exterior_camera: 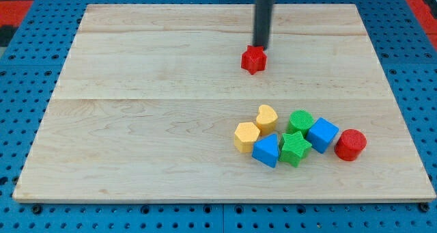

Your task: Move the red star above the green circle

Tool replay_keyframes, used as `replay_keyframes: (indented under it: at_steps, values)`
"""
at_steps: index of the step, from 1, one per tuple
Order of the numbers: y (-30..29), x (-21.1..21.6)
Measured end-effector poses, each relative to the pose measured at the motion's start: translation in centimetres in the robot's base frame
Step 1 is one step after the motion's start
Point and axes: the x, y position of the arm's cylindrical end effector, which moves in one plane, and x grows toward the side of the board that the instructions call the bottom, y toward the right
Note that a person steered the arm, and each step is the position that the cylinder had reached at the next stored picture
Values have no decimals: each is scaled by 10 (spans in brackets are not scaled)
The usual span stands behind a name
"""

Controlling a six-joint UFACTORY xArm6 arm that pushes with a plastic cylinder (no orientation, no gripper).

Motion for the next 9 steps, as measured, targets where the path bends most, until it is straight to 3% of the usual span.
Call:
replay_keyframes:
  at_steps: [1, 2, 4, 5, 6, 7, 8, 9]
  values:
    - [2, 27]
    - [-43, -9]
    - [-117, 8]
    - [-121, 52]
    - [-72, 89]
    - [-116, 70]
    - [-108, 49]
    - [-35, 81]
